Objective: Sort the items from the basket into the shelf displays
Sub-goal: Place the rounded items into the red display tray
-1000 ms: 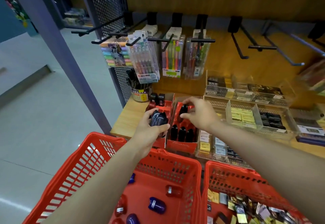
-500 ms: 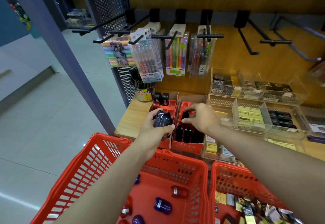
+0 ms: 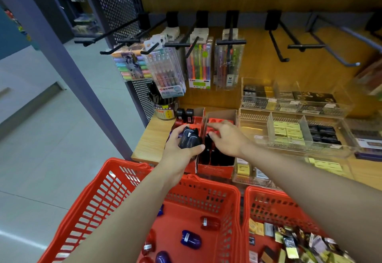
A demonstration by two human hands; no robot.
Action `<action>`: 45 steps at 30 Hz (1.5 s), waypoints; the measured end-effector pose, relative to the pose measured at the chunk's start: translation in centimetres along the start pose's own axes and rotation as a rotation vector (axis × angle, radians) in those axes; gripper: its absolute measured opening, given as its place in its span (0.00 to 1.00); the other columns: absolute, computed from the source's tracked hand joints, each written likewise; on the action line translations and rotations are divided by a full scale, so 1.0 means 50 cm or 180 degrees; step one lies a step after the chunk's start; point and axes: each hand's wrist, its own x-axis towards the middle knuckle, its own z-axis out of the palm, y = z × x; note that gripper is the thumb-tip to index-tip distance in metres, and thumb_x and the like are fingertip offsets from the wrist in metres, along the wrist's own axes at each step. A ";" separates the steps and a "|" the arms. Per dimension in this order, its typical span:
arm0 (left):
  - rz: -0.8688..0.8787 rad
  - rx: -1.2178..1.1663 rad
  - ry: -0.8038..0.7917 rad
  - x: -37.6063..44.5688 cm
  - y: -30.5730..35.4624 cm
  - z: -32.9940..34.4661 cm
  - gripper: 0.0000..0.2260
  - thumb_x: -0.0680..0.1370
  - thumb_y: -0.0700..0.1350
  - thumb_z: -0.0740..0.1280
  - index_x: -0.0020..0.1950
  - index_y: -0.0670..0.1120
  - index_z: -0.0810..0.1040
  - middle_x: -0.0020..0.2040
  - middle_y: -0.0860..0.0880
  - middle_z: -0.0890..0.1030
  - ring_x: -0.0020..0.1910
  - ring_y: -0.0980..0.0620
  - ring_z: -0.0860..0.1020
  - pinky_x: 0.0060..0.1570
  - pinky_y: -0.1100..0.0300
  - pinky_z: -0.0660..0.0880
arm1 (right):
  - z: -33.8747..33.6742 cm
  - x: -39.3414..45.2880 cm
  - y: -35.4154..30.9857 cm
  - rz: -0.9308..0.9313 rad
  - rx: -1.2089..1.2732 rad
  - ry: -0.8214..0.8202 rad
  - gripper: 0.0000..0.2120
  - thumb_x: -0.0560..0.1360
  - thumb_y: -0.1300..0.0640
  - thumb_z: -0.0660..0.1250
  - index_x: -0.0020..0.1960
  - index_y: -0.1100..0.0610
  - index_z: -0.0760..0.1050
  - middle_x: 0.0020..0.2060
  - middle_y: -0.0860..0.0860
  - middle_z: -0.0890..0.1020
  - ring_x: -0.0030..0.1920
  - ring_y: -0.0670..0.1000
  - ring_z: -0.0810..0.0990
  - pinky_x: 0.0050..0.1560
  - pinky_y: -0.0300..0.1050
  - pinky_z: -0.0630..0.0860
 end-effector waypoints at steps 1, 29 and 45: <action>0.0059 0.0021 -0.0041 -0.001 0.003 0.005 0.32 0.68 0.34 0.78 0.63 0.63 0.75 0.61 0.46 0.80 0.58 0.49 0.81 0.60 0.49 0.78 | -0.010 -0.014 -0.004 -0.0059 0.0329 0.0209 0.17 0.82 0.50 0.61 0.68 0.53 0.75 0.62 0.55 0.78 0.62 0.52 0.76 0.63 0.45 0.72; -0.0117 -0.0293 0.0016 0.020 0.010 0.057 0.17 0.81 0.34 0.64 0.65 0.52 0.72 0.59 0.42 0.80 0.57 0.46 0.81 0.51 0.46 0.82 | -0.117 -0.033 0.051 -0.0210 0.1317 -0.0265 0.14 0.69 0.65 0.75 0.50 0.50 0.81 0.52 0.46 0.82 0.48 0.44 0.83 0.45 0.29 0.76; 0.0602 0.0247 0.0001 0.003 0.021 0.081 0.18 0.73 0.31 0.74 0.57 0.49 0.78 0.53 0.46 0.84 0.55 0.47 0.82 0.54 0.49 0.81 | -0.123 -0.059 0.015 0.0845 0.2722 -0.0410 0.15 0.72 0.52 0.75 0.54 0.61 0.82 0.51 0.59 0.84 0.45 0.53 0.87 0.46 0.41 0.83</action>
